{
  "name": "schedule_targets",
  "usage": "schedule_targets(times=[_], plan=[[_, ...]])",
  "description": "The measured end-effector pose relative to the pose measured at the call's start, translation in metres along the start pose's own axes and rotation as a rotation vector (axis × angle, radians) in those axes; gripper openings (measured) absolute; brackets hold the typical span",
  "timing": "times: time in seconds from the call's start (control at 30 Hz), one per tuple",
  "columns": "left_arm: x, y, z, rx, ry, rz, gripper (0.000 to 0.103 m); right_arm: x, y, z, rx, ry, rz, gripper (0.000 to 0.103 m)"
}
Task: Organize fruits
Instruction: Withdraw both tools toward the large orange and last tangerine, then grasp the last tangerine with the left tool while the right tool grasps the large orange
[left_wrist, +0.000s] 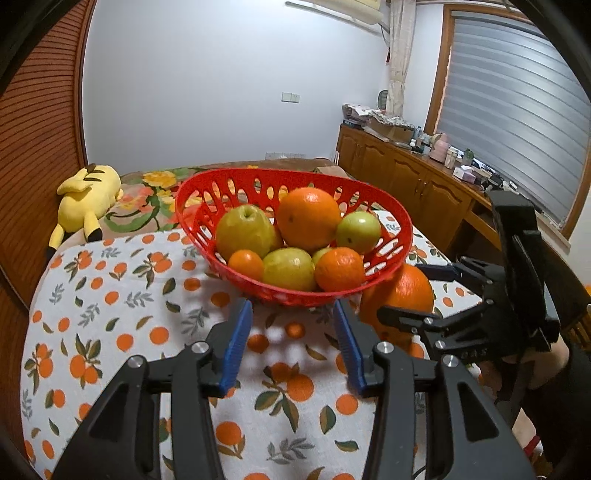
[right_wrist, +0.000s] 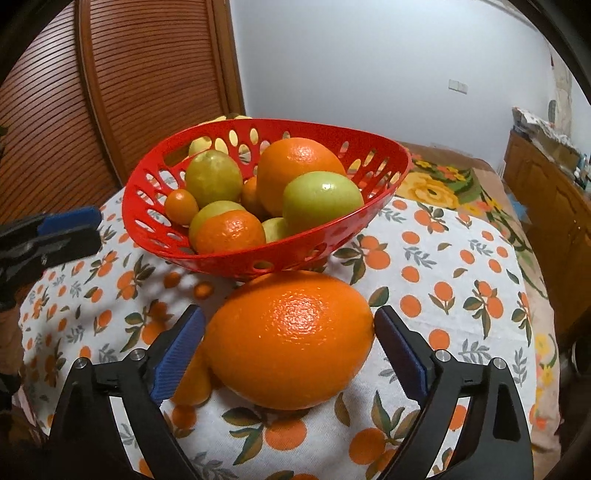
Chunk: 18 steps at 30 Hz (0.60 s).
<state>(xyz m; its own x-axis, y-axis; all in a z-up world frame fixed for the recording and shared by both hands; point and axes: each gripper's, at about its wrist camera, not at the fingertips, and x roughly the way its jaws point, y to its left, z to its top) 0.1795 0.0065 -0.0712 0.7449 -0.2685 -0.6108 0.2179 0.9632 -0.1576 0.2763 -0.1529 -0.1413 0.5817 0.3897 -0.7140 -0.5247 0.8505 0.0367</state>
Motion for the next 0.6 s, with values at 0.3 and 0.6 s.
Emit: schedule_targets(times=[0.3,0.6], plan=[[0.013,-0.007,-0.019,-0.005,0.052,-0.007,0.046,0.011,-0.006,-0.004,0.015,0.039,-0.004,0.100],[0.028,-0.025,-0.030,0.006,0.101,-0.041,0.046,-0.002,-0.004,-0.016,-0.004,0.035,-0.024,0.098]])
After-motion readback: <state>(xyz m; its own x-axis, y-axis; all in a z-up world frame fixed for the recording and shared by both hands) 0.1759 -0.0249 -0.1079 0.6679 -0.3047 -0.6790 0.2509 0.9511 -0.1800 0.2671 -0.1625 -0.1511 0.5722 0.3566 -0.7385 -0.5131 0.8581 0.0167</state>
